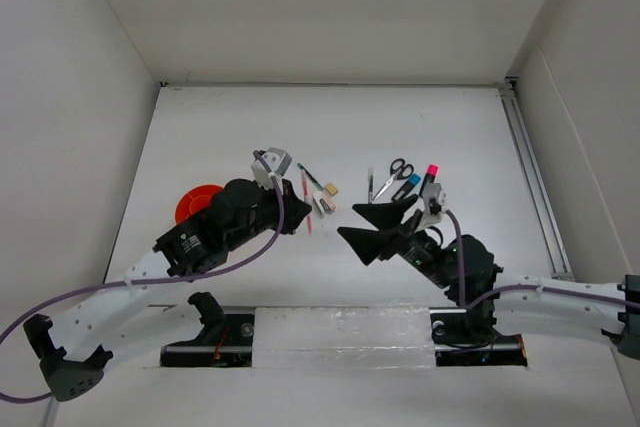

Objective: Sort the stationery into containers
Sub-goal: Close the pen cap on the pen, then place the pen in the storage box.

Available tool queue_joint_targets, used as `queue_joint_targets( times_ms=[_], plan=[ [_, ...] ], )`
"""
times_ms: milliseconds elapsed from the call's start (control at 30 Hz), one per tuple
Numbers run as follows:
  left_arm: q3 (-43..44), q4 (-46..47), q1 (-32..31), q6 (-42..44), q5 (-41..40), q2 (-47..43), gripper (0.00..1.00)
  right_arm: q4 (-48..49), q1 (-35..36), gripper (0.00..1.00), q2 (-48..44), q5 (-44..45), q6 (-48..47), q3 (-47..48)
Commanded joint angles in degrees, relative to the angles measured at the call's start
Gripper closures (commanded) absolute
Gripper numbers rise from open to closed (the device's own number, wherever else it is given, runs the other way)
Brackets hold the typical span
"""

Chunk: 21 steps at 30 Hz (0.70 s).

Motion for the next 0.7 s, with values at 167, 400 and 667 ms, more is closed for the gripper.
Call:
queue_joint_targets(
  times_ms=[167,400,667],
  plan=[
    [7.90,-8.47,0.40,-12.32,-41.38,2.68,1.00,-14.09,0.43,0.17,-16.23,4.64,-0.62,-2.55],
    [16.68,-35.18,0.40,-36.23,-65.41,11.73,1.00,-16.38,0.43,0.17,-18.44,2.89,-2.20,-3.16],
    [20.56,-34.11,15.34,-32.34,-60.01,18.17,1.00,-16.91,0.43,0.17,-18.44,1.74,-3.25,-3.69]
  ],
)
